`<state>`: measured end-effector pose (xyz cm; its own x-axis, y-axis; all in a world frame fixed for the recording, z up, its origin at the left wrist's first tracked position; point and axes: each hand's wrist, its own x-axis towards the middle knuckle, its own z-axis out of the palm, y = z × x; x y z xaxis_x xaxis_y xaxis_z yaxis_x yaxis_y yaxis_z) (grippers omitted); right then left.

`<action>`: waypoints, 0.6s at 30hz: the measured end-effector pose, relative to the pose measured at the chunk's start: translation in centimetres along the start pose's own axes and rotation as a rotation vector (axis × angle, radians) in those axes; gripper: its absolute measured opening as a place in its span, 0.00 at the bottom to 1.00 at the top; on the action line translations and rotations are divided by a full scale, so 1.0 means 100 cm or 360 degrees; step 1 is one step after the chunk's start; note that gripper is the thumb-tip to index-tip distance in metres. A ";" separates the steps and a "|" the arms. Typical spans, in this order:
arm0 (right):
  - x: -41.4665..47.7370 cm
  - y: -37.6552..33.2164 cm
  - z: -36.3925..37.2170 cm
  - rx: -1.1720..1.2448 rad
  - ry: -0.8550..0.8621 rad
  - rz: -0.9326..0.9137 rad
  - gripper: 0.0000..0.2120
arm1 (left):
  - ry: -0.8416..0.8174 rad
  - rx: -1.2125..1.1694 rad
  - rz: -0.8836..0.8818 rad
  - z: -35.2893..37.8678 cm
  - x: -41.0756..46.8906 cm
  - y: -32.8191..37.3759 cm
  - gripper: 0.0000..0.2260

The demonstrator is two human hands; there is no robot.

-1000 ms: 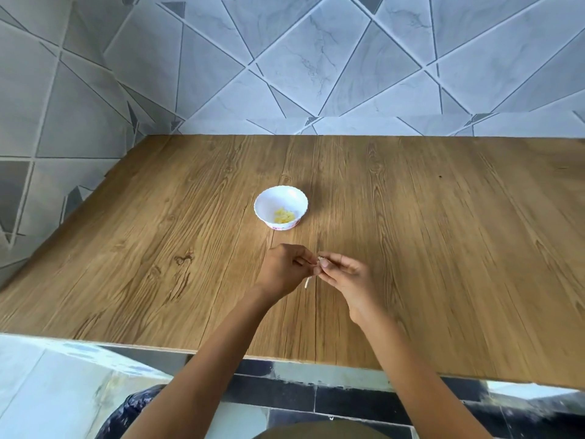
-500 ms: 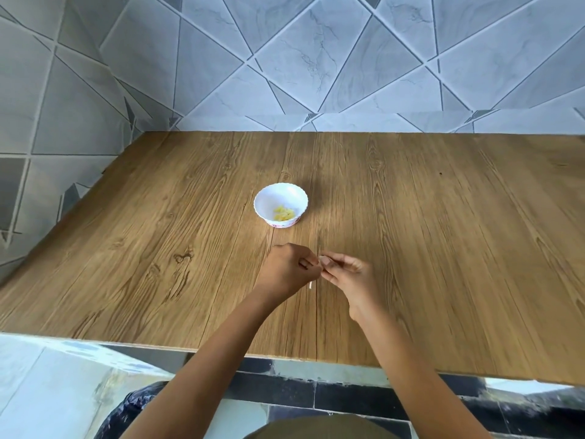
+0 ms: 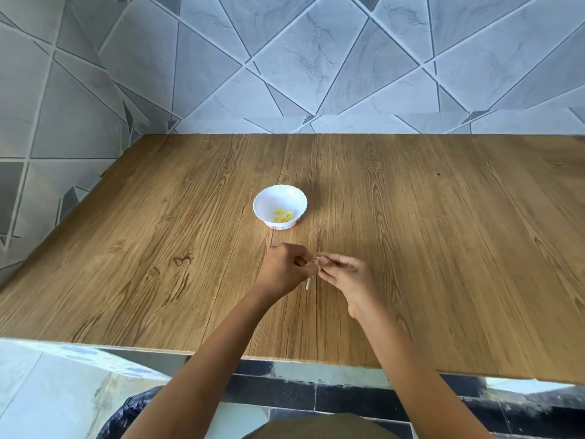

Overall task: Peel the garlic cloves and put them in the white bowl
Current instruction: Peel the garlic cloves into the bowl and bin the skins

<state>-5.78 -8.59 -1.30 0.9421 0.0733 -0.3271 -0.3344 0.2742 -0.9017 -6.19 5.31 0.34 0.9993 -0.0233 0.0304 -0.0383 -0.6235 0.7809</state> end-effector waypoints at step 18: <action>0.070 -0.007 -0.035 -0.1431 0.0360 -0.0875 0.08 | -0.0060 -0.1007 -0.0455 -0.029 -0.015 -0.016 0.02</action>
<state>0.98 -11.58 -3.94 0.9731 -0.0491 0.2249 0.1521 -0.5963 -0.7882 -7.67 8.59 0.86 0.9691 0.0396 -0.2434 0.2448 -0.0343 0.9690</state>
